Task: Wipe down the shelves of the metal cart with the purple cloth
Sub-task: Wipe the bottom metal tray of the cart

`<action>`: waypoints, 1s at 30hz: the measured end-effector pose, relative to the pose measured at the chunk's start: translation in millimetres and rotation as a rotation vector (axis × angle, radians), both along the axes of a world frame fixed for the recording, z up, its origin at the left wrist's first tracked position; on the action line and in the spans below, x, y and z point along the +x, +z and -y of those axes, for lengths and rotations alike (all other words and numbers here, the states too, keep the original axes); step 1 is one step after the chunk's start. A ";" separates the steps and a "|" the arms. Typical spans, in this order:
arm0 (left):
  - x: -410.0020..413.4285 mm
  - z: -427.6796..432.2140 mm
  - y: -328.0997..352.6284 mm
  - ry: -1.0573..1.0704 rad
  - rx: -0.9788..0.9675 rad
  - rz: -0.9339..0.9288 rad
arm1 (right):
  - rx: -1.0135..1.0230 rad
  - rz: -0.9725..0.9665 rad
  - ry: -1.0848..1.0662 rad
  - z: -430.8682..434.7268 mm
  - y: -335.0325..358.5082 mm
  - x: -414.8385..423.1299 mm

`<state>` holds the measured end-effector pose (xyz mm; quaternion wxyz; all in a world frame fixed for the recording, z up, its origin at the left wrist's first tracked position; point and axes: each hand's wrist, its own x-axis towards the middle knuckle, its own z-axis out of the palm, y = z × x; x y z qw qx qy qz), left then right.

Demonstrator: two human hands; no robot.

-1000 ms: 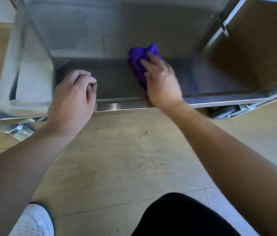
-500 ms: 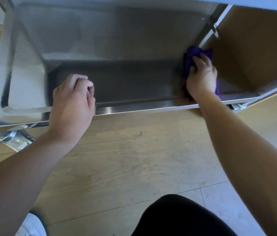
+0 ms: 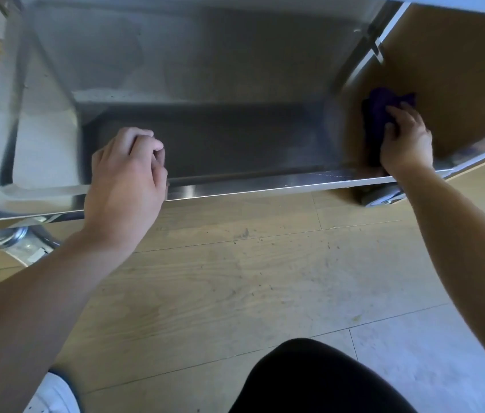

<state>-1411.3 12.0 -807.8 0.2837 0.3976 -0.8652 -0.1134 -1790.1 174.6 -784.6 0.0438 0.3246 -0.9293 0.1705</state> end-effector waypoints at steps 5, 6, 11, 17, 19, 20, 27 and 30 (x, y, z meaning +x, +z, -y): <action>-4.1 -0.8 -4.2 0.040 -0.006 0.023 | -0.014 0.019 -0.109 38.0 -8.4 27.3; -5.0 -0.8 -4.4 0.047 -0.010 0.024 | -0.009 0.027 -0.083 51.6 -11.0 43.2; -5.5 -2.9 -2.8 0.048 -0.009 0.042 | -0.024 -0.029 0.369 129.1 -12.0 164.7; 8.5 1.2 8.5 -0.008 0.055 0.034 | -0.077 -0.041 0.724 147.3 -16.0 208.5; 21.7 1.2 10.4 0.039 0.028 0.066 | -0.045 -0.055 0.664 149.8 -12.6 185.1; 29.8 0.4 10.1 0.064 0.009 0.082 | -0.019 -0.049 0.589 152.5 -10.6 171.2; 86.5 -12.0 -7.4 0.191 -0.057 0.013 | -0.022 0.073 0.281 185.6 -13.0 176.0; 91.6 -11.1 -12.0 0.170 -0.064 -0.011 | -0.063 0.039 0.562 200.3 -16.5 244.9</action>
